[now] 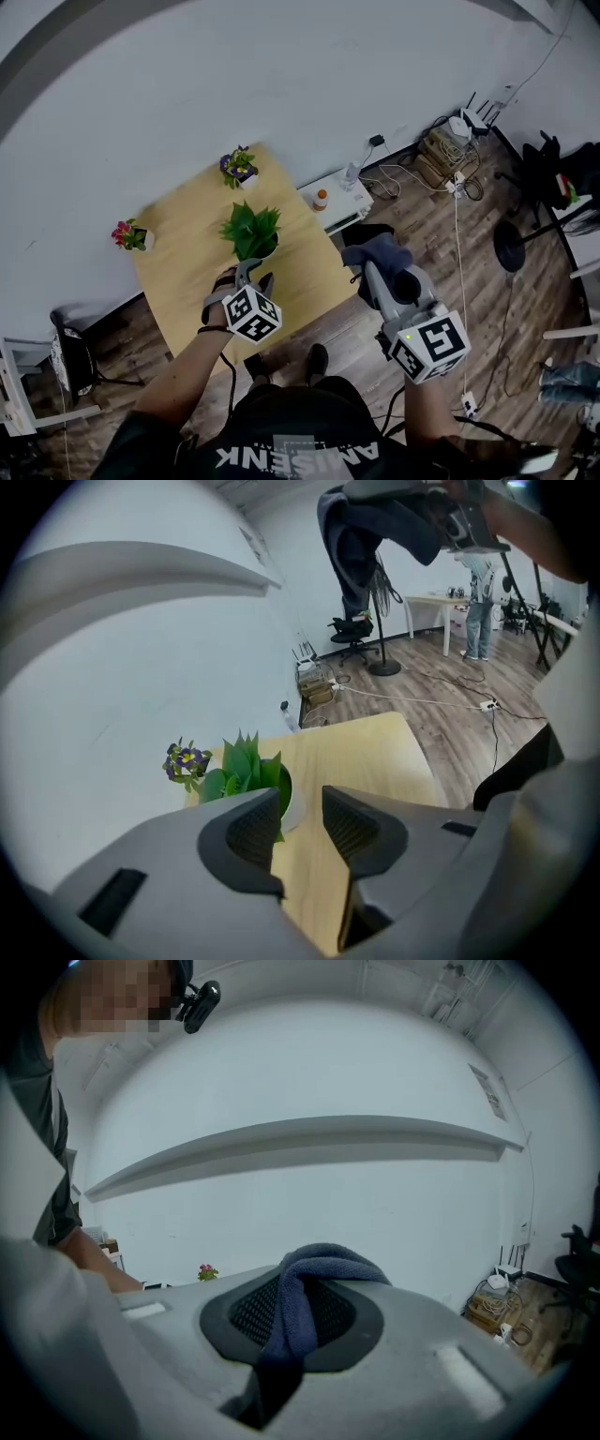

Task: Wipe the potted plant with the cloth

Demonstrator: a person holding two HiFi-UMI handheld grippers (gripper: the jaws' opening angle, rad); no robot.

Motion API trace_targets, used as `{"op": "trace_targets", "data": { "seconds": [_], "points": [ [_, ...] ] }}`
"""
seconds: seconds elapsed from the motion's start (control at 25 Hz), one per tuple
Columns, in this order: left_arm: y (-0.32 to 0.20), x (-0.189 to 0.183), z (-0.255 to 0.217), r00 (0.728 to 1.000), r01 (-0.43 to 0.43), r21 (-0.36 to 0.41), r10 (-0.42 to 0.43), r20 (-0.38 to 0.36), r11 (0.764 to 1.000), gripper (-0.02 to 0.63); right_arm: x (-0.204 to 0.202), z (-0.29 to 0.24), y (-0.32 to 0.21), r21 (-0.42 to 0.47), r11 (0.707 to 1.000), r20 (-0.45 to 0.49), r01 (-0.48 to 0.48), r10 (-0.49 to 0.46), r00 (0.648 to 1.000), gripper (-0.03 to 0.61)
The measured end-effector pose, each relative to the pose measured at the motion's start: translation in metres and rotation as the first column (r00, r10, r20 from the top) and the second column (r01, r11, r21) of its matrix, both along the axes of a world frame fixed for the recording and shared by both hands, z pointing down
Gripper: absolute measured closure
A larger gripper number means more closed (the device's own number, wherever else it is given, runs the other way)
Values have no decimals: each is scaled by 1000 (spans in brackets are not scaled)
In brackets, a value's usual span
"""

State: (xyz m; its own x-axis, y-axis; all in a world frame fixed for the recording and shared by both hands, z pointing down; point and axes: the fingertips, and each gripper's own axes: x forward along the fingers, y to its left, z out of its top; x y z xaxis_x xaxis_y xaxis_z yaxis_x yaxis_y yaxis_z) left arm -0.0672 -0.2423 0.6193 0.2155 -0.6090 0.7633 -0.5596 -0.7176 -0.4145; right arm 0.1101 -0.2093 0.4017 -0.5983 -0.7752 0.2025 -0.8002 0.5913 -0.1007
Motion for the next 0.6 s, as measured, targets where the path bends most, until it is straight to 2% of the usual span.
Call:
{"op": "trace_targets", "data": {
  "seconds": [0.2,0.44,0.6],
  "points": [
    [-20,-3,31,993,6,-13,-5,120,1000,474,12,13,-7,-23,1000,-3,5,-5,1000,534],
    [-33,-13,62,974,3,-56,9,225,998,474,20,29,-17,-50,999,5,7,-6,1000,532],
    [-36,-20,78,966,20,-95,5,258,995,475,24,34,-22,-60,998,12,5,-4,1000,533]
  ]
}}
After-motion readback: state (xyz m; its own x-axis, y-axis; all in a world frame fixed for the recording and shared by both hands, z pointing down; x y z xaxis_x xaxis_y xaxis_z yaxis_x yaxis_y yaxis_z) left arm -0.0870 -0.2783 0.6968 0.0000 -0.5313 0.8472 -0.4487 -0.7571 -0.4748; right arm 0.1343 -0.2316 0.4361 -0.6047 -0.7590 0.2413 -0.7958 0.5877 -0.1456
